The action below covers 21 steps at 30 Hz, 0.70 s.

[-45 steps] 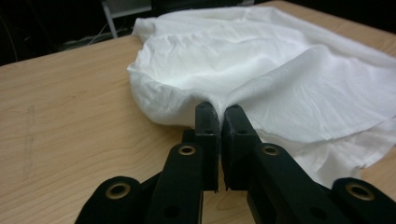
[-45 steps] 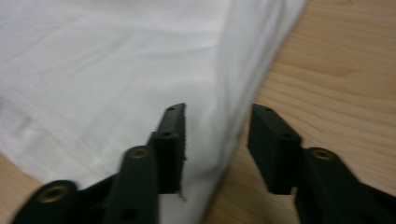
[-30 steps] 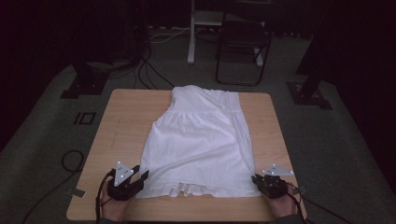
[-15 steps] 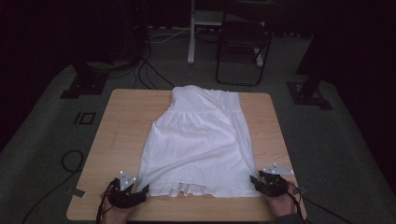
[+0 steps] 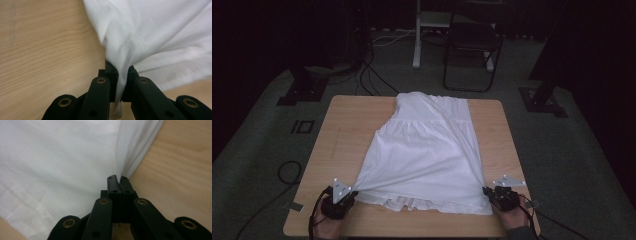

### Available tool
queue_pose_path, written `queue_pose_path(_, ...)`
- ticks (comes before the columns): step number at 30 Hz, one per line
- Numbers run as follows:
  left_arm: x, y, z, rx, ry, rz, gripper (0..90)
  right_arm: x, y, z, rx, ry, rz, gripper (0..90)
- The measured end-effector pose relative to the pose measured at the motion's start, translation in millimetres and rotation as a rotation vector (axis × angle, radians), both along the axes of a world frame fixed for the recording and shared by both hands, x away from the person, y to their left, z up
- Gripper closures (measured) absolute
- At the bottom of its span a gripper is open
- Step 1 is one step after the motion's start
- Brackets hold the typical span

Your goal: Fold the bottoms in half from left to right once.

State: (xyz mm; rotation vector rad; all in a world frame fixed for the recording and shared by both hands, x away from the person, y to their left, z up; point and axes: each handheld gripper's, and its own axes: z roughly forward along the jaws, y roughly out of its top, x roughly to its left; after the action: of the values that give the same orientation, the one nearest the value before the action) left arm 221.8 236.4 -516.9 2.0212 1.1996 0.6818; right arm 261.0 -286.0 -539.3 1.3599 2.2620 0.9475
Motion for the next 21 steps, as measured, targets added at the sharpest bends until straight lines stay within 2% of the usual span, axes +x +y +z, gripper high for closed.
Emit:
queue_pose_path(1,-17.7,0.3,4.3,-0.003,-0.018,-0.02,87.7,-5.9,-3.6,-0.2,0.006,0.003,-0.007,89.5)
queue_pose_path(3,-30.3,-0.5,6.9,-0.012,-0.021,-0.029,87.8,-14.1,-7.6,-0.1,-0.003,-0.001,-0.012,89.5)
queue_pose_path(4,-30.3,-0.5,6.9,-0.012,-0.021,-0.029,87.8,-14.1,-7.6,-0.1,-0.003,-0.001,-0.012,89.5)
queue_pose_path(5,-42.6,-2.7,8.0,-0.017,-0.023,-0.037,87.8,-23.6,-10.7,0.4,-0.01,0.003,-0.014,89.5)
queue_pose_path(6,-48.3,-4.3,7.8,-0.011,-0.02,-0.04,87.8,-28.2,-11.7,0.6,-0.013,0.004,-0.016,89.5)
queue_pose_path(7,-48.3,-4.3,7.8,-0.011,-0.02,-0.04,87.8,-32.2,-13.1,0.8,-0.017,0.005,-0.016,89.5)
queue_pose_path(8,-55.5,-8.3,6.5,0.005,-0.002,-0.059,87.8,-35.9,-14.4,1.0,-0.021,0.007,-0.016,89.5)
queue_pose_path(10,-56.5,-9.5,5.6,0.0,0.007,-0.065,87.6,-39.1,-15.6,1.2,-0.024,0.009,-0.02,89.5)
queue_pose_path(11,-55.1,-10.2,5.6,-0.002,0.024,-0.086,85.8,-44.2,-17.7,1.5,-0.021,0.015,-0.028,89.3)
queue_pose_path(12,-54.0,-9.1,6.8,-0.015,0.009,-0.087,80.8,-44.5,-18.0,1.2,-0.018,0.012,-0.028,88.9)
queue_pose_path(13,-54.0,-9.1,6.8,-0.015,0.009,-0.087,68.0,-44.5,-18.0,1.2,-0.018,0.012,-0.028,88.9)
queue_pose_path(14,-53.4,-7.5,8.6,-0.038,-0.007,-0.088,68.0,-43.6,-18.0,1.0,-0.009,0.012,-0.027,85.9)
queue_pose_path(15,-53.3,-4.4,11.5,-0.063,-0.016,-0.093,57.9,-42.0,-17.8,1.1,0.001,0.009,-0.027,76.7)
queue_pose_path(16,-54.2,2.0,18.6,-0.122,-0.048,-0.099,47.4,-38.2,-17.5,4.1,0.02,-0.019,-0.024,61.2)
queue_pose_path(17,-54.2,2.0,18.6,-0.122,-0.048,-0.099,44.5,-38.2,-17.5,4.1,0.02,-0.019,-0.024,61.2)
queue_pose_path(18,-54.8,8.6,29.6,-0.166,-0.086,-0.117,41.7,-34.2,-16.8,11.4,0.038,-0.049,-0.02,52.1)
queue_pose_path(19,-54.8,8.6,29.6,-0.166,-0.086,-0.117,39.5,-34.2,-16.8,11.4,0.038,-0.049,-0.02,52.1)
queue_pose_path(21,-50.1,13.9,42.4,-0.179,-0.141,-0.11,38.4,-25.1,-14.9,23.9,0.058,-0.094,-0.008,48.2)
